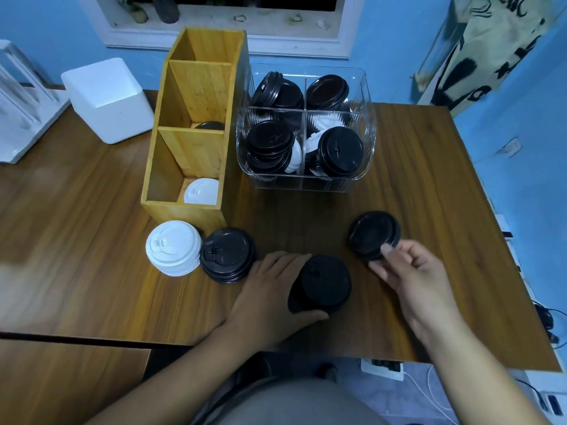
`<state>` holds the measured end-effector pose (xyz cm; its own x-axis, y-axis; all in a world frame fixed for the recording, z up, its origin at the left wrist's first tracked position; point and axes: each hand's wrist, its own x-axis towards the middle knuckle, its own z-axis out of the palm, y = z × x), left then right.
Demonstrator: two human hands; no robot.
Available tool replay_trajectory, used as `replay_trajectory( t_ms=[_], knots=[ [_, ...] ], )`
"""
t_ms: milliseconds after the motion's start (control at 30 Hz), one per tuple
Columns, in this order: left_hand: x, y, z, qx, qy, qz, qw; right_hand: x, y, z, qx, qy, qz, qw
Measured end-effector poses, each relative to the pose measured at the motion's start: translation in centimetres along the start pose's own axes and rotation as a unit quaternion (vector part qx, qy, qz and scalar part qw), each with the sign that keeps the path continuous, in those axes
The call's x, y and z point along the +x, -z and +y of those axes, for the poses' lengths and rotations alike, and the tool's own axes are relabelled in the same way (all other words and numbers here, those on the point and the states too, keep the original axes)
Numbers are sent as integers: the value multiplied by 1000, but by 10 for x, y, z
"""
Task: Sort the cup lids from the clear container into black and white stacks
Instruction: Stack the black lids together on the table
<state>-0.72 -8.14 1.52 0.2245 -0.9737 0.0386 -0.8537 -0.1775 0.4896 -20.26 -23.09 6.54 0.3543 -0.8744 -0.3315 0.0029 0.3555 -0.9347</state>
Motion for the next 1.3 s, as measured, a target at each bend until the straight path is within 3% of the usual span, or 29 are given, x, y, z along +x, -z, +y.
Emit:
replay_trajectory(
  t_ms=[67,133,233,300,400,433,500,600,700,800,867,967,1100,1300],
  knots=[
    [0,0,0,-3,2,2,1000,-10,1,7,-8,-53,26,998],
    [-1,-1,0,-3,2,6,1000,-16,7,6,-84,-77,35,993],
    [-1,0,0,-5,-1,8,1000,-22,21,-2,-268,-106,-36,957],
    [-1,0,0,-6,-2,7,1000,-19,31,-6,-400,-3,-48,915],
    [-1,0,-1,-2,-4,9,1000,-1,41,-9,-518,261,-62,812],
    [-1,0,-1,-1,-4,8,1000,10,43,-10,-529,286,-108,792],
    [-1,0,0,2,-5,8,1000,30,40,-13,-558,251,-194,767],
    [-1,1,0,0,-5,6,1000,46,30,-13,-601,218,-218,737],
    [-1,1,0,-2,-6,0,1000,38,28,-19,-608,261,-150,734],
    [0,1,0,2,-8,2,1000,12,23,-21,-531,308,-106,782],
    [0,0,0,4,-11,9,1000,-7,7,-15,-498,320,-151,792],
    [0,-3,0,-19,-12,15,1000,-19,-14,4,-504,322,-214,772],
    [-1,-7,-2,-34,-23,39,998,-15,-22,14,-530,307,-216,760],
    [-2,-9,-5,-5,-45,41,998,-15,-25,17,-533,276,-211,772]
  ],
)
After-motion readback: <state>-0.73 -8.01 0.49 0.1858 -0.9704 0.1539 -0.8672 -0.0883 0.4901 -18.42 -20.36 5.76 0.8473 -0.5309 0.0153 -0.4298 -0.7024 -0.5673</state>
